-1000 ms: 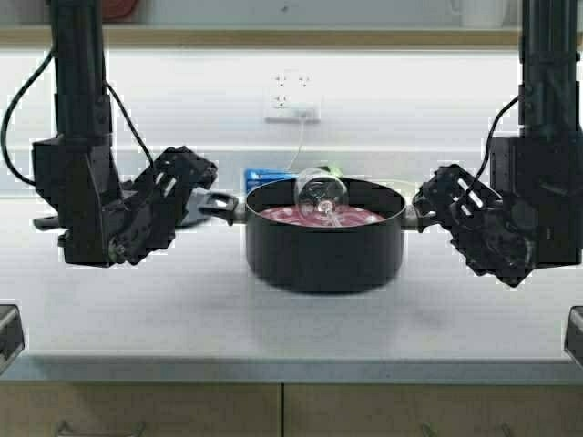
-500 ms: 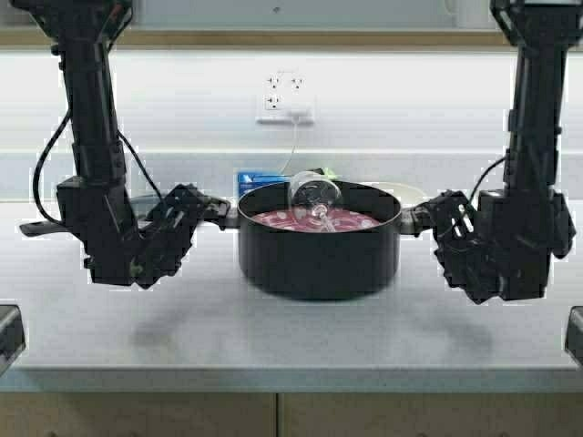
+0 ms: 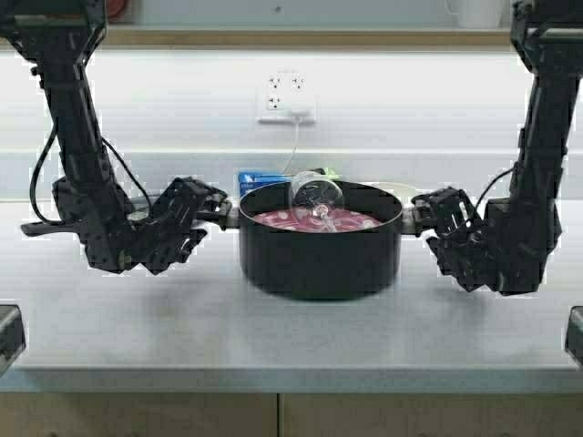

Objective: Open the cabinet, put the pot inside, then close it

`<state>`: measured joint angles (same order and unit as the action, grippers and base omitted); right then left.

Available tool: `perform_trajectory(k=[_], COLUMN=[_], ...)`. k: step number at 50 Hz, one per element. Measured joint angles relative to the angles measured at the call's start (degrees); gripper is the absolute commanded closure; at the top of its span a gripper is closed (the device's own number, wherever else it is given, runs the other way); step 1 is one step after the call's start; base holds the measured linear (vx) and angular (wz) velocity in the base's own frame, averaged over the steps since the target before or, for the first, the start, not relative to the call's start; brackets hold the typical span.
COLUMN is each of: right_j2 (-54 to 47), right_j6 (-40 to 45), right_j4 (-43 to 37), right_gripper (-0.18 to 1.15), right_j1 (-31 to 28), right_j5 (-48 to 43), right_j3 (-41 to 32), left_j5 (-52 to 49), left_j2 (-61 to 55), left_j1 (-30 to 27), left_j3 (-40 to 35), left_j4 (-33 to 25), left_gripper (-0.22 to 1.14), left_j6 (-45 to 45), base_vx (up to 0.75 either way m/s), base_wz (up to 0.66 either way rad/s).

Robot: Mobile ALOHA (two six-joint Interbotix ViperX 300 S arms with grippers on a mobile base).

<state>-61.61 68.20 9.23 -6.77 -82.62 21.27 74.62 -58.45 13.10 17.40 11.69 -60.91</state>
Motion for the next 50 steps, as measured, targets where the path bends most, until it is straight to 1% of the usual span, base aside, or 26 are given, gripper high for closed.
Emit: perform_trajectory(k=[11,14,16,19,21,23,25,27,28,29,31,32,33,34,36,39,41,45,50], right_j2=[-0.3,-0.3,-0.3,-0.3,-0.3,-0.2,0.0,0.3,0.4,0.4,0.5,0.6,0.6,0.7,0.7,0.9,1.0,1.1,1.8], right_j6=[0.3,0.4,0.6,1.8,2.3,3.0,3.8,4.5,4.7,4.9,5.1,5.2,5.3,5.4,5.5,5.5,5.5,5.5,5.5], right_j4=[0.0,0.1,0.1,0.2,0.4,0.4,0.5,0.8,0.9,1.0,1.1,1.0,0.9,0.8,0.8,0.8,0.9,0.8,0.9], right_gripper=[-0.03,0.01,0.08,0.24,0.41,0.6,0.81,0.98,1.03,1.06,1.03,1.0,0.96,0.92,0.86,0.87,0.89,0.9,0.9], right_j1=[0.3,0.3,0.3,0.4,0.2,0.0,0.0,-0.1,-0.1,-0.1,-0.1,-0.1,-0.1,-0.1,-0.1,-0.1,-0.1,-0.1,-0.2], right_j5=[0.0,0.0,0.0,0.0,-0.4,-0.5,-0.6,-0.8,-0.9,-1.0,-1.1,-1.2,-1.2,-1.2,-1.2,-1.2,-1.3,-1.9,-3.5], right_j3=[0.3,0.3,0.3,0.4,0.4,0.2,0.2,0.3,0.4,0.4,0.5,0.5,0.6,0.6,0.6,0.7,0.8,1.1,2.9], left_j5=[-0.3,-0.3,-0.3,-0.3,-0.4,-0.4,-0.1,-0.1,-0.1,-0.1,-0.1,-0.1,-0.1,-0.1,-0.1,-0.1,-0.1,-0.1,0.4], left_j2=[-0.4,-0.4,-0.4,-0.4,-0.4,-0.4,-0.4,-0.4,-0.3,-0.3,-0.2,-0.2,-0.1,-0.1,-0.2,0.0,0.0,0.4,1.7], left_j1=[-0.3,-0.4,-0.4,-0.4,-0.6,-0.7,-0.9,-0.9,-1.0,-0.9,-0.9,-1.0,-1.0,-0.9,-0.9,-1.0,-0.9,-0.9,-0.9], left_j3=[-0.1,-0.1,-0.1,-0.1,-0.1,-0.3,-0.4,-0.6,-0.6,-0.7,-0.8,-0.8,-0.8,-0.8,-0.9,-0.9,-0.8,-0.4,1.9], left_j4=[0.4,0.3,0.2,0.1,0.2,0.3,0.3,0.2,0.2,0.1,-0.1,-0.1,-0.1,-0.2,-0.2,-0.4,-0.5,-0.8,-0.9], left_gripper=[-0.1,-0.09,-0.07,0.02,0.11,0.22,0.38,0.57,0.67,0.77,0.94,1.0,1.04,1.04,0.99,0.88,0.85,0.88,0.91], left_j6=[0.0,0.0,0.0,0.0,0.0,0.0,0.0,0.0,0.0,-0.1,-0.4,-0.6,-0.8,-1.0,-1.1,-1.1,-1.1,-1.1,-1.1], base_vx=[0.0,0.0,0.0,0.0,0.0,0.0,0.0,0.0,0.0,0.0,0.0,0.0,-0.01,-0.01,-0.01,-0.01,-0.01,0.0,0.0], base_wz=[0.0,0.0,0.0,0.0,0.0,0.0,0.0,0.0,0.0,0.0,0.0,0.0,0.0,0.0,0.0,0.0,0.0,0.0,0.0])
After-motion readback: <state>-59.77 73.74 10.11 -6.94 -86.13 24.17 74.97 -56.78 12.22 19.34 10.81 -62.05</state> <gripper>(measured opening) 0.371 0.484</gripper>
